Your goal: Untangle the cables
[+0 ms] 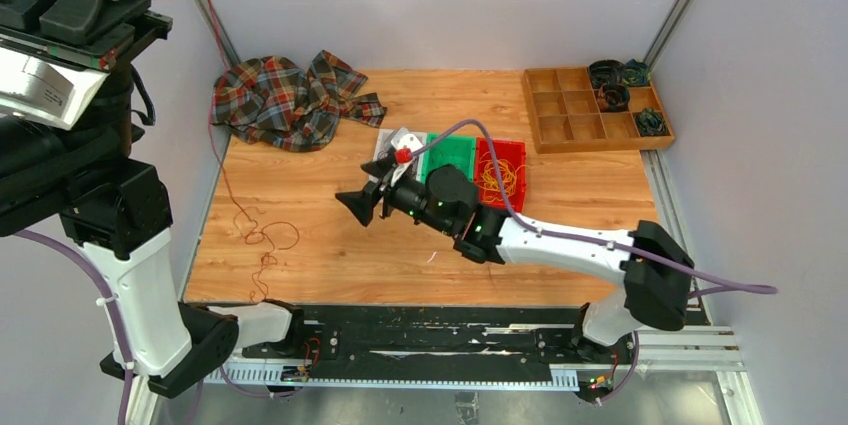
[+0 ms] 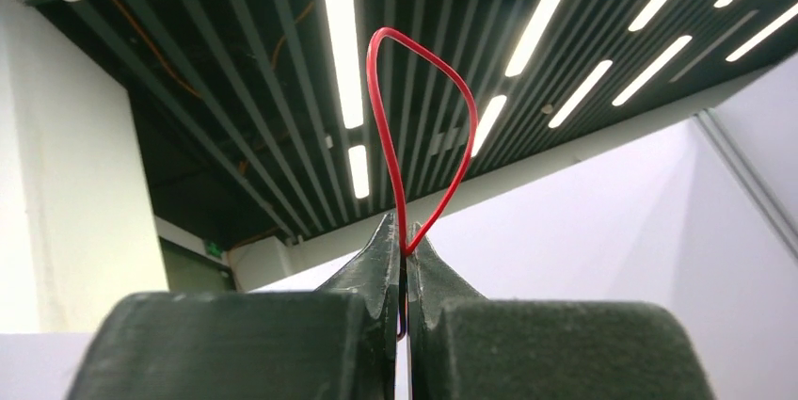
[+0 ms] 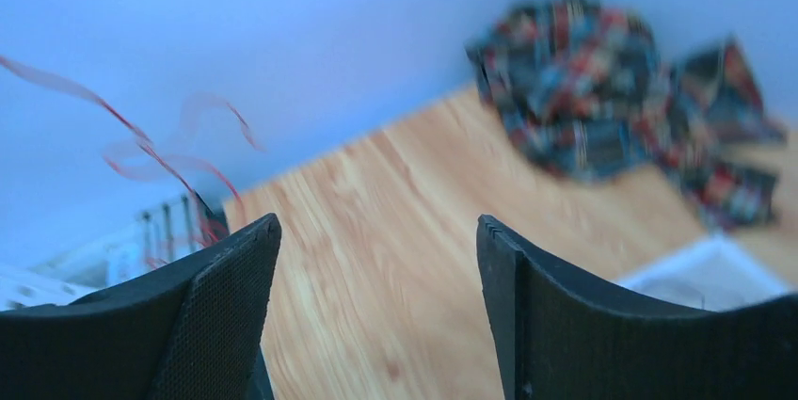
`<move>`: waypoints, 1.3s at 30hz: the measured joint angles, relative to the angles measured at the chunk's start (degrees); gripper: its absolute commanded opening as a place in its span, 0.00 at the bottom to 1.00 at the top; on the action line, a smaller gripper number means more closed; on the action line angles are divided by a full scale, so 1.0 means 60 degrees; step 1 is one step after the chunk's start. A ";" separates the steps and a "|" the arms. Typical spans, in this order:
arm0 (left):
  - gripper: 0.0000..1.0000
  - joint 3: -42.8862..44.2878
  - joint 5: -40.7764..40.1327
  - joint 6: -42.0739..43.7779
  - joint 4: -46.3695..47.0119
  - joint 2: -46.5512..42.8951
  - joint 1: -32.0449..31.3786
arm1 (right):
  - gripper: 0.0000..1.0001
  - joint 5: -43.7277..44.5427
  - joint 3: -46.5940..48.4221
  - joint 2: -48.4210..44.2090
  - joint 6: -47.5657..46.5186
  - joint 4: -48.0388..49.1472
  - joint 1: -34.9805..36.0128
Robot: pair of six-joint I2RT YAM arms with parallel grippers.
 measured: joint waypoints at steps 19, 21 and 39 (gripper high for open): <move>0.00 -0.0178 0.1858 -0.1064 -0.0583 -0.0182 0.0000 | 0.76 -0.3075 0.1650 -0.0386 -0.1723 -0.0703 0.0004; 0.01 -0.0168 0.1934 -0.1129 -0.0590 -0.0157 0.0000 | 0.73 -0.3071 0.1843 -0.0284 -0.1840 -0.0801 0.0004; 0.00 0.0222 0.2240 -0.1439 -0.0652 0.0113 0.0000 | 0.55 -0.2656 0.2306 0.0204 -0.1723 -0.1104 0.0004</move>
